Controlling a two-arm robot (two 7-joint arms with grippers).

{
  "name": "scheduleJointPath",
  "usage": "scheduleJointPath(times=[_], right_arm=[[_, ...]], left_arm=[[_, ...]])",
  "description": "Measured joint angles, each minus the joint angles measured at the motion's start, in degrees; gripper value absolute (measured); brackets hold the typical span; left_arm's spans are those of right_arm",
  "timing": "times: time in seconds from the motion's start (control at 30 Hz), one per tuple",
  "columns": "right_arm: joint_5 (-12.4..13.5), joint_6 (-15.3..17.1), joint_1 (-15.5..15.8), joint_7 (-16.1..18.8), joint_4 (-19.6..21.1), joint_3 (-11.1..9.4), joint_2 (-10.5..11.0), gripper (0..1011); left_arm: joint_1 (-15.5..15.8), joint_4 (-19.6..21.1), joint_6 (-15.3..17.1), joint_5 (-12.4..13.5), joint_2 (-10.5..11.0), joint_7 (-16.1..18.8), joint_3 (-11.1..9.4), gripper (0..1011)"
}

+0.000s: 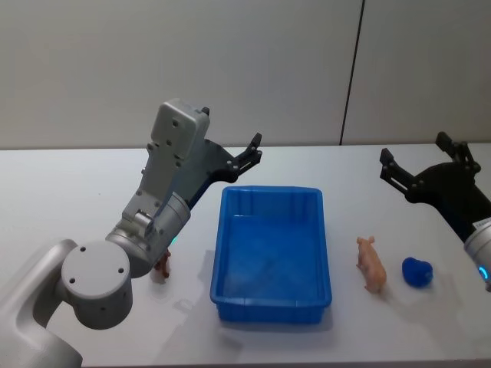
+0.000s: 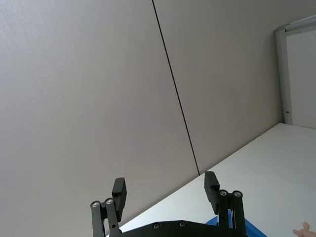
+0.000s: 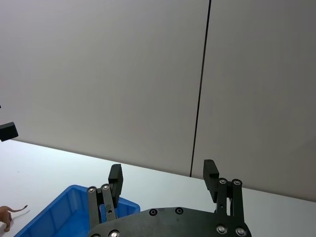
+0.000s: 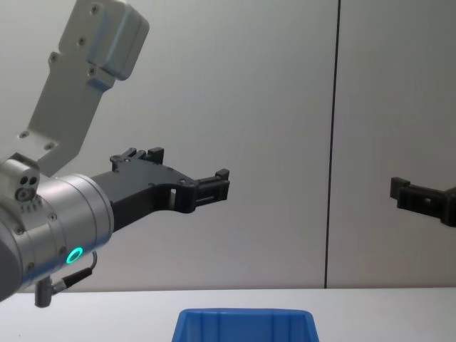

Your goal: Pick up the two dolls from the table and place them into the box.

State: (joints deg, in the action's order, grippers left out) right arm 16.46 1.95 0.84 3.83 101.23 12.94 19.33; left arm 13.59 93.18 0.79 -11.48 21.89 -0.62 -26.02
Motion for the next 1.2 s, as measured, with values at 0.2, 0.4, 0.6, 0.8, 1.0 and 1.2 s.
scheduleJointPath(times=[0.2,0.4,0.6,0.8,1.0,1.2], right_arm=[[0.0,0.0,0.0,0.0,0.0,0.0,0.0,1001],[0.0,0.0,0.0,0.0,0.0,0.0,0.0,1001],[0.0,0.01,-0.09,0.1,-0.06,-0.02,-0.04,1001],[0.43,0.8,-0.61,0.23,-0.88,-0.23,-0.23,1001],[1.21,2.77,-1.35,0.17,-2.43,-0.58,-0.45,1001],[1.78,4.98,-2.13,-0.22,-4.72,-0.96,-0.63,1001]], left_arm=[[0.0,0.0,0.0,0.0,0.0,0.0,0.0,1001],[0.0,0.0,0.0,0.0,0.0,0.0,0.0,1001],[0.0,0.0,0.0,0.0,0.0,0.0,0.0,1001],[0.0,0.0,0.0,0.0,0.0,0.0,0.0,1001],[0.0,0.0,0.0,0.0,0.0,0.0,0.0,1001],[0.0,0.0,0.0,0.0,0.0,0.0,0.0,1001]])
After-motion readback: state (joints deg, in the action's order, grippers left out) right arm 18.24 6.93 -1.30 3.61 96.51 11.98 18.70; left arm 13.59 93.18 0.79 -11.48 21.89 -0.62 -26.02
